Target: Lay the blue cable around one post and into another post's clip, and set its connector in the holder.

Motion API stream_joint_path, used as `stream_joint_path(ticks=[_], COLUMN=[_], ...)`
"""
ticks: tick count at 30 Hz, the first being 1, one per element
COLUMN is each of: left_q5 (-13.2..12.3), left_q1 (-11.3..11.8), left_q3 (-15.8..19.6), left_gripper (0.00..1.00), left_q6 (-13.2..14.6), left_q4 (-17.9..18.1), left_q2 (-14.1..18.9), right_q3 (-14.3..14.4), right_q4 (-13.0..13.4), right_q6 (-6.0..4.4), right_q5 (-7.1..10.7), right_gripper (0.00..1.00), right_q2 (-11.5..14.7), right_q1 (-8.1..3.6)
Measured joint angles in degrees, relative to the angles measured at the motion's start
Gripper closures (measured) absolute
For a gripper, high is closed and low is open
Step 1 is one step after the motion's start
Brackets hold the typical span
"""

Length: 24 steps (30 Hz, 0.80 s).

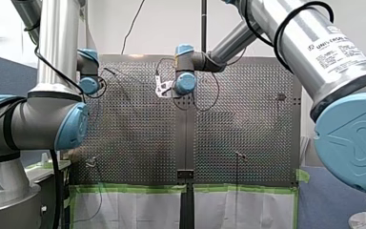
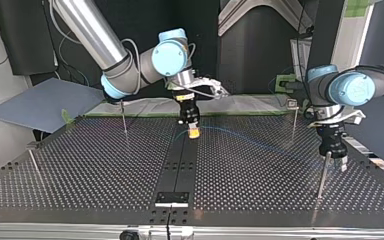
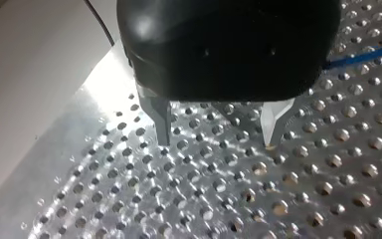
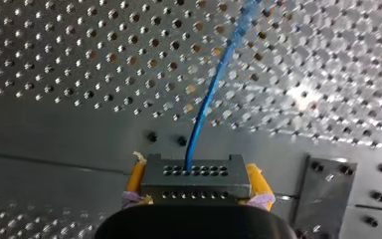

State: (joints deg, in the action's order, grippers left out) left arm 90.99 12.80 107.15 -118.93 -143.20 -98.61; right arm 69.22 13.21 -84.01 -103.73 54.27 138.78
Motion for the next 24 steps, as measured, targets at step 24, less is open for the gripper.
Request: stream_joint_path(ticks=[24], left_q5=[0.0], left_q1=[-1.1], left_q3=[0.0], left_gripper=[0.1], left_q6=[0.0], left_q4=[-0.1], left_q2=[-1.6], right_q3=[13.2], right_q4=[13.2], right_q6=[-4.47], right_q5=[-2.92], right_gripper=[1.0], right_q2=[0.2], right_q1=[-5.34])
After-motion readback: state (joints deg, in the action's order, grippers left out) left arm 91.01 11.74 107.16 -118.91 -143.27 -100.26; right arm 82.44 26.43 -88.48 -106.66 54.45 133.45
